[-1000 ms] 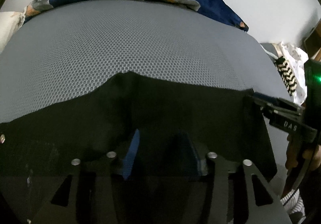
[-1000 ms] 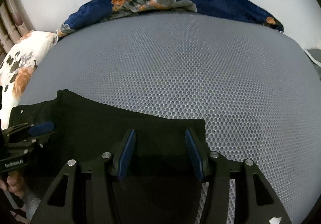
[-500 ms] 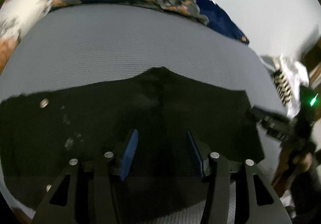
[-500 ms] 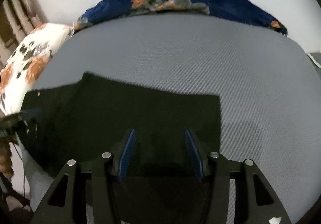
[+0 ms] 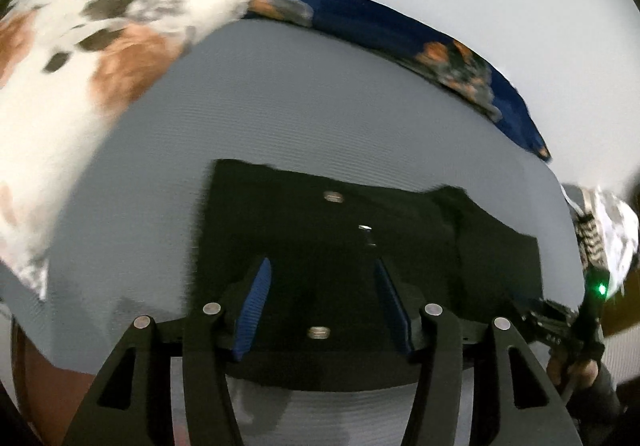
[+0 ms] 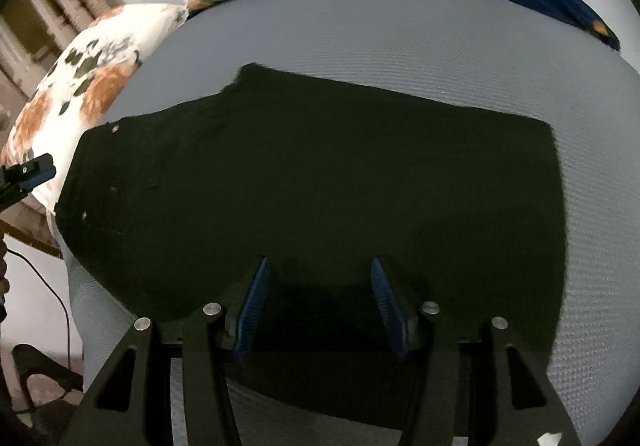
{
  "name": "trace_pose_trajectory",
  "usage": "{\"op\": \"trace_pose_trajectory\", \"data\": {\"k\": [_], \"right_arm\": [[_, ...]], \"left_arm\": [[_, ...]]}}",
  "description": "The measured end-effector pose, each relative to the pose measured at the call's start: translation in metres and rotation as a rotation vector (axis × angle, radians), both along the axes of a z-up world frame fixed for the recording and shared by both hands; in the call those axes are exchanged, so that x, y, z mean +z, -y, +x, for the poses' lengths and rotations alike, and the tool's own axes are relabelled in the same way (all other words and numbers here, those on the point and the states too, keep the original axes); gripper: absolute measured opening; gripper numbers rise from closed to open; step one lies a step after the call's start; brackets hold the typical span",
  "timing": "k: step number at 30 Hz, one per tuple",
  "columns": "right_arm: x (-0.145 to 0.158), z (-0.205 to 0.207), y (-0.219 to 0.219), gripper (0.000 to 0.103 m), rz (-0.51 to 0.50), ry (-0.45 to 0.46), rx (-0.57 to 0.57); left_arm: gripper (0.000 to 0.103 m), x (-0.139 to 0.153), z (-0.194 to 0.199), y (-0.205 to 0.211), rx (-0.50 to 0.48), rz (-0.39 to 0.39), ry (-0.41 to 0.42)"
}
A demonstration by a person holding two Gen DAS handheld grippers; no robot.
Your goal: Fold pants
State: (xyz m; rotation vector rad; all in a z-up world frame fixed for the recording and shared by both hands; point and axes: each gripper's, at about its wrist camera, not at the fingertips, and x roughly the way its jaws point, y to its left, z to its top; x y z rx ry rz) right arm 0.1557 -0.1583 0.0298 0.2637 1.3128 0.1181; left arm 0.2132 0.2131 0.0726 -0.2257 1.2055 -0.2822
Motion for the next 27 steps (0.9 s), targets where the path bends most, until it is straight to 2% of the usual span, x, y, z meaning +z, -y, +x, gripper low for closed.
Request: {"op": "trace_pose_trajectory", "data": {"k": [7, 10, 14, 17, 23, 27], "right_arm": [[-0.002, 0.016, -0.042, 0.052, 0.046, -0.025, 0.091], [-0.002, 0.023, -0.053, 0.058, 0.091, -0.033, 0.104], [-0.002, 0.033, -0.048, 0.058, 0.221, -0.053, 0.026], [0.004, 0.040, -0.041, 0.059, 0.277, -0.039, -0.033], [0.016, 0.048, -0.029, 0.059, 0.209, -0.019, -0.108], [0.017, 0.053, -0.024, 0.060, 0.181, -0.029, -0.154]], "left_arm": [[0.056, -0.022, 0.004, -0.045, 0.061, -0.002, -0.053], [0.056, -0.036, 0.006, -0.057, 0.079, -0.011, -0.090], [0.056, -0.054, 0.008, -0.066, 0.078, -0.068, -0.144], [0.056, -0.066, 0.011, -0.074, 0.067, -0.122, -0.179], [0.059, -0.085, 0.022, -0.087, 0.068, -0.214, -0.234], [0.059, -0.090, 0.032, -0.089, 0.009, -0.276, -0.263]]}}
